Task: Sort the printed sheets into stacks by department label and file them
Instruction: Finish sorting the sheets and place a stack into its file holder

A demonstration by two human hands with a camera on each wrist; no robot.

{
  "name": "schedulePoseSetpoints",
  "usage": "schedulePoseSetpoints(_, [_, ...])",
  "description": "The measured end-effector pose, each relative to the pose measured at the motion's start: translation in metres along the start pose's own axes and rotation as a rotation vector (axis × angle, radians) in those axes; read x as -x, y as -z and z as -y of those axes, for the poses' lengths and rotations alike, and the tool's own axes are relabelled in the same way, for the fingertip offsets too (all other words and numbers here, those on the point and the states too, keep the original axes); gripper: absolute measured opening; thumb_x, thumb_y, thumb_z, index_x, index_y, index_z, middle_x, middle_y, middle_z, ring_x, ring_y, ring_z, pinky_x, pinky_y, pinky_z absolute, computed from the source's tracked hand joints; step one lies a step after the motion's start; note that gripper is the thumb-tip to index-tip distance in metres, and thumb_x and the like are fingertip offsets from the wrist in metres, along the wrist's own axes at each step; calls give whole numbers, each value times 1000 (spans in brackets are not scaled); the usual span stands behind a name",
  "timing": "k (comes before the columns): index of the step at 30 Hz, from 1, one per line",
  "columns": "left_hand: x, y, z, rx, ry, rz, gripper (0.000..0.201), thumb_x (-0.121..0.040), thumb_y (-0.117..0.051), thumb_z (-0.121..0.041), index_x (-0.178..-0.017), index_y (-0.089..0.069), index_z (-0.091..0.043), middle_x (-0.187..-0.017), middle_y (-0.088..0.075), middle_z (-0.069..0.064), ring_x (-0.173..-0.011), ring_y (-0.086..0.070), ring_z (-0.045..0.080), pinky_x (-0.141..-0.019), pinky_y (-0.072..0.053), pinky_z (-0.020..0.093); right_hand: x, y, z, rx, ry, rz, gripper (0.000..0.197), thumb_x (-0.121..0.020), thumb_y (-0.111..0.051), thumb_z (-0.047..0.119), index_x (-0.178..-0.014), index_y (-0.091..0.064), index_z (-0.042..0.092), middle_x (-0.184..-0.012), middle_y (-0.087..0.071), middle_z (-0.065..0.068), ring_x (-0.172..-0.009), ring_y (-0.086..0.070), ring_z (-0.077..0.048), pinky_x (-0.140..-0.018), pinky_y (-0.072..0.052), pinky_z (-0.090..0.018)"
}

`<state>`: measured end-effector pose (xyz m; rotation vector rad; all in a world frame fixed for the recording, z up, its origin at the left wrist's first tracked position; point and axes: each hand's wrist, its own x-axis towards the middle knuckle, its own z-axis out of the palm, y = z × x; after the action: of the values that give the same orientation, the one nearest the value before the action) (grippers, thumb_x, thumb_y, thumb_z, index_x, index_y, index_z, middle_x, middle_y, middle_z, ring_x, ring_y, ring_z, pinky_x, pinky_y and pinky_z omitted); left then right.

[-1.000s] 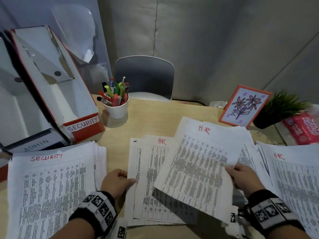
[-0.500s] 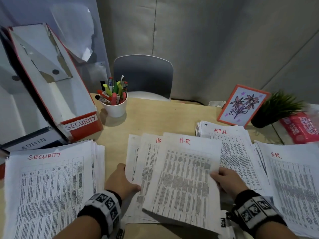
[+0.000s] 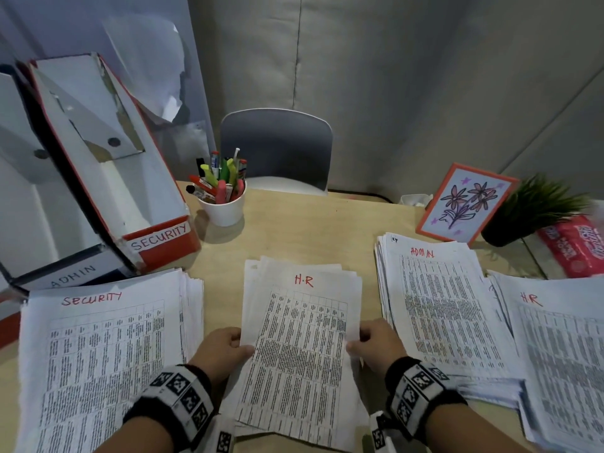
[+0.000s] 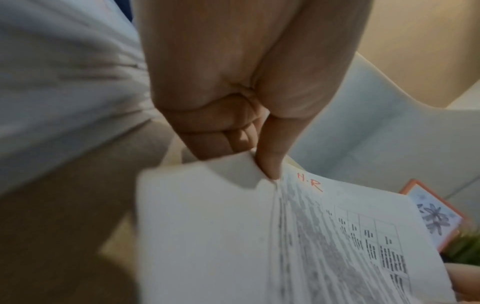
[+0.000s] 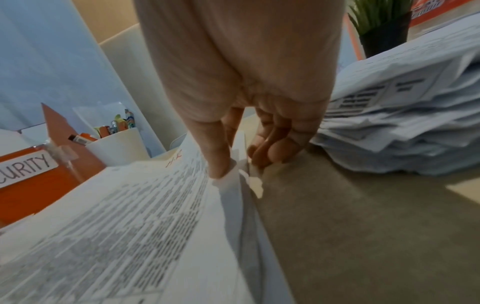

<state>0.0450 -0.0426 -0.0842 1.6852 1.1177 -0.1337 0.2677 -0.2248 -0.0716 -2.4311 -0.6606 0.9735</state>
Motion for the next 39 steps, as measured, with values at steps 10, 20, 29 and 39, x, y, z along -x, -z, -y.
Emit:
schedulePoseSetpoints(10, [8,-10,-5,485,153,-14,22,-72,-70,18,-91,-68,5,-70,-74,11,-58,-71,17,-46,-52,19,-2,6,5,-486,-109,-53,30,-73,-75,1,-98,-63,11,-92,-69,-1,-84,-64,-16,-63,-47,-18])
schedulePoseSetpoints(20, [9,-4,0,333,59,-42,20,-95,-54,-23,-81,-68,-22,-73,-70,-11,-67,-68,3,-51,-45,8,-1,4,-7,-694,-66,-188,24,-76,-71,-5,-96,-68,8,-88,-71,-8,-82,-67,-23,-66,-52,-31])
schedulePoseSetpoints(29, [6,-4,7,454,138,-1,33,-94,-54,-33,-85,-70,-5,-89,-71,18,-87,-67,35,-89,-53,48,3,11,-14,-964,-24,27,27,-75,-41,-23,-63,-56,-4,-94,-64,-22,-79,-61,-37,-52,-54,-32])
schedulePoseSetpoints(39, [9,-5,0,378,94,56,27,-83,-71,-35,-101,-68,-16,-97,-73,3,-89,-69,18,-76,-52,26,2,6,-7,-732,-22,-39,30,-82,-60,-10,-105,-60,9,-97,-69,-9,-92,-67,-24,-69,-55,-31])
